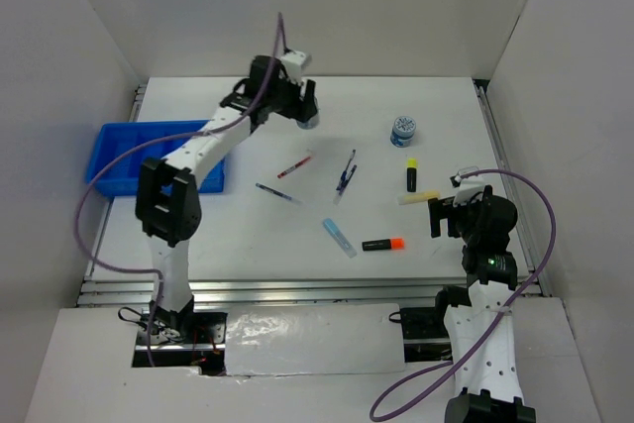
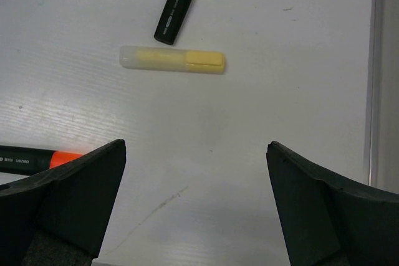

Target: Sort the stationery into containers

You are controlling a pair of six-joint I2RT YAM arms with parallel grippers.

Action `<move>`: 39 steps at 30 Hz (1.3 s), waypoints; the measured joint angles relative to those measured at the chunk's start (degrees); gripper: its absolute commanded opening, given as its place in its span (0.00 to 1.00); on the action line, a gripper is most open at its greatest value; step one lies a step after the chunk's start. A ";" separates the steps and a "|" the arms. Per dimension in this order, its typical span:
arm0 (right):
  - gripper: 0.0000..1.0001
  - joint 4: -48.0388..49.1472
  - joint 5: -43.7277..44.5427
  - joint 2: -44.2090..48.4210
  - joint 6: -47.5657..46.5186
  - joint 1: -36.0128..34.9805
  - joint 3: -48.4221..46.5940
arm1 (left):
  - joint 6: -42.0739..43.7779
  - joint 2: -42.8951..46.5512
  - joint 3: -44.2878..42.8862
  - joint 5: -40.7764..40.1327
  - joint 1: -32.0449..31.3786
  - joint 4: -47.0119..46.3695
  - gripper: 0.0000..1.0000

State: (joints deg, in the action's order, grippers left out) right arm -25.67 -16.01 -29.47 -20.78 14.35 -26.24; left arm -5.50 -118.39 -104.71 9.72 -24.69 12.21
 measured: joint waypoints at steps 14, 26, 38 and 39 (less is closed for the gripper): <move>1.00 -1.03 -1.55 0.66 -0.13 0.20 0.00 | 1.22 32.13 17.59 -0.39 37.81 3.23 0.14; 1.00 -1.09 -1.86 0.63 -0.13 0.22 0.00 | 10.69 26.32 22.75 -2.45 52.00 4.13 0.05; 1.00 -1.20 -1.84 0.31 -0.13 0.22 0.00 | 12.87 14.43 21.79 -8.04 51.91 -2.40 0.06; 1.00 -1.20 -1.84 0.24 -0.13 0.22 0.00 | 12.94 13.53 21.27 -8.31 51.91 -2.47 0.06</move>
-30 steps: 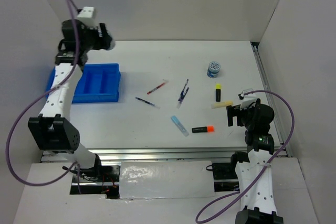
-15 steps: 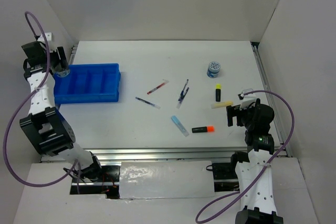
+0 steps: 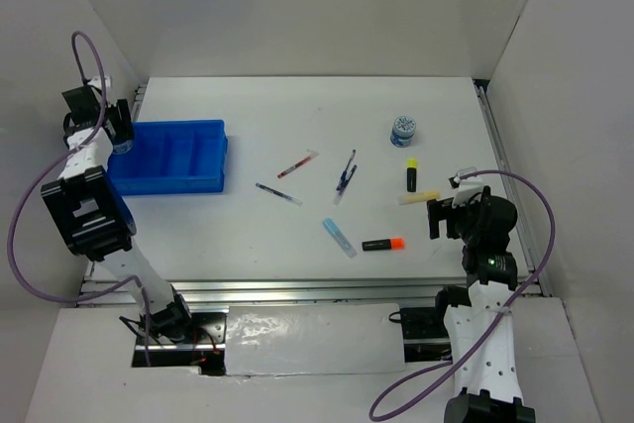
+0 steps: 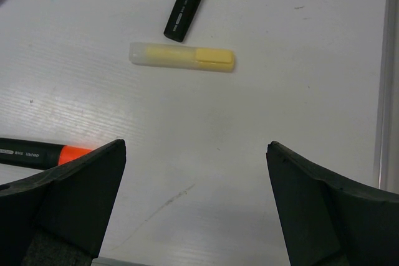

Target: Sort the stationery into containers

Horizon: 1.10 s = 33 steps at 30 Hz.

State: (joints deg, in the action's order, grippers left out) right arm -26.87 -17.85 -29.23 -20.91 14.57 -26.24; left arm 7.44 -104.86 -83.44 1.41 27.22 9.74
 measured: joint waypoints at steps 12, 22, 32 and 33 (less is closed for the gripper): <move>1.00 -0.37 0.04 -1.01 0.02 0.04 -0.02 | 0.09 -5.35 -5.18 -1.27 -0.33 -3.37 0.07; 1.00 -0.44 0.09 -1.51 0.04 0.09 -0.02 | 0.33 -6.82 -5.42 -2.69 -1.16 -4.24 0.09; 1.00 -0.70 0.15 -1.60 0.04 0.09 -0.02 | 0.31 -8.66 -5.35 -4.02 -2.43 -4.46 0.25; 1.00 -0.70 0.17 -1.66 0.04 0.11 -0.02 | 0.28 -9.16 -5.33 -4.24 -2.49 -4.46 0.27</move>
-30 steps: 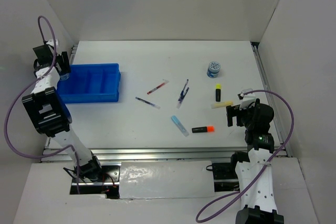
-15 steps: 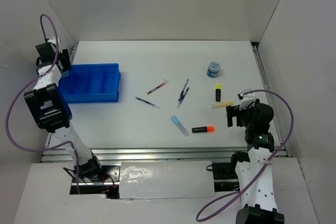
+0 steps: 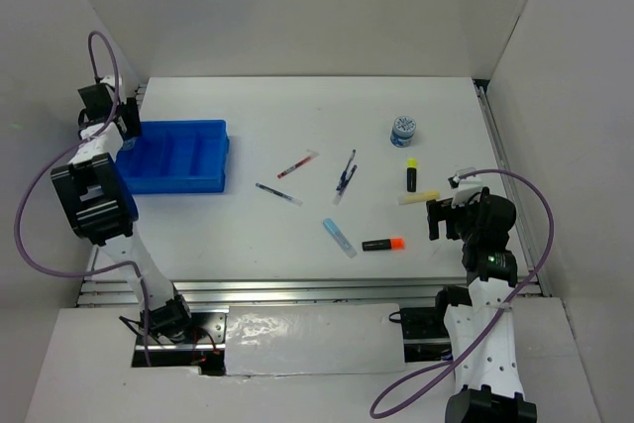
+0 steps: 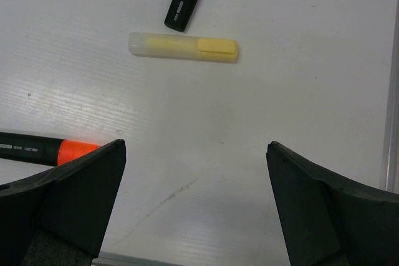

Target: Sort the stationery into containers

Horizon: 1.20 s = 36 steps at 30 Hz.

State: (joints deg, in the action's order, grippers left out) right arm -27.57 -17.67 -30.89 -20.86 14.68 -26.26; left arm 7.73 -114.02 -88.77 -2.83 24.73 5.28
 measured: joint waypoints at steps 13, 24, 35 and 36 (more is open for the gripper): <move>1.00 -0.39 0.09 -0.07 0.02 0.00 0.00 | -0.50 -1.01 1.25 -0.35 -0.28 -0.48 0.45; 1.00 -0.46 0.09 -0.07 0.02 0.00 -0.11 | -4.92 -1.01 3.56 0.55 0.74 -3.48 0.55; 1.00 -0.63 0.07 -0.07 0.02 0.00 -0.11 | -8.04 -1.01 5.22 1.75 1.49 -4.11 0.83; 1.00 -0.66 0.07 -0.07 0.02 0.00 -0.11 | -8.11 -1.01 5.22 1.86 1.53 -4.13 0.84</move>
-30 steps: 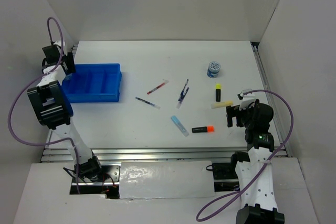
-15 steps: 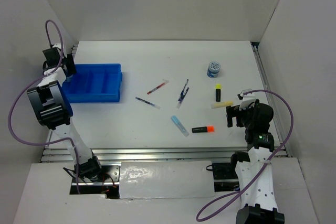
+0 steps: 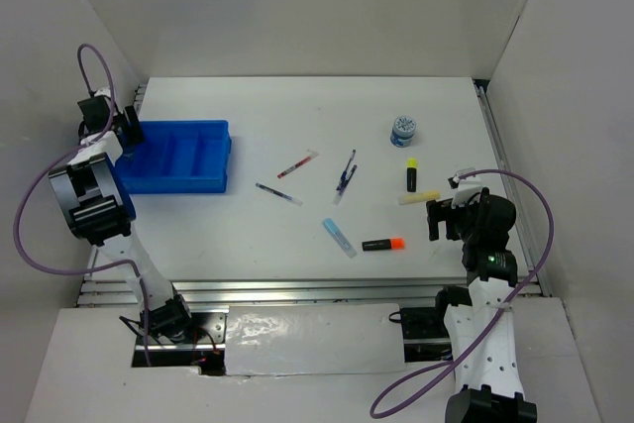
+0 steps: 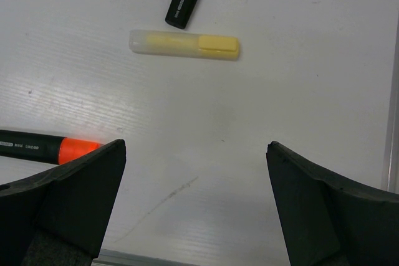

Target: Sort the stationery into containers

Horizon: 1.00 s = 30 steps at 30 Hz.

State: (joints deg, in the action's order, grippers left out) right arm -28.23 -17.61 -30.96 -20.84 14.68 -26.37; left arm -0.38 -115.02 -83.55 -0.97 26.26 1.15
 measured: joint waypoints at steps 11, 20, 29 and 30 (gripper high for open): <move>1.00 -0.02 0.00 0.09 0.00 0.00 0.00 | 0.02 2.95 2.51 2.03 0.13 -2.89 0.94; 1.00 0.07 -0.22 -2.51 1.60 0.00 -2.49 | 5.38 18.80 7.06 7.93 -4.46 -2.62 0.94; 1.00 6.10 0.63 -25.57 7.87 -4.13 -20.04 | 9.11 29.86 9.46 12.02 -20.68 2.99 0.99; 1.00 7.45 1.29 -29.55 8.50 -5.55 -22.56 | 9.05 30.12 10.10 12.02 -21.90 4.00 0.99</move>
State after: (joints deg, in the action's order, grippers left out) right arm -20.78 -16.32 -60.51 -12.34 9.13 -48.93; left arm 8.67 -84.90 -73.45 11.05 4.36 5.15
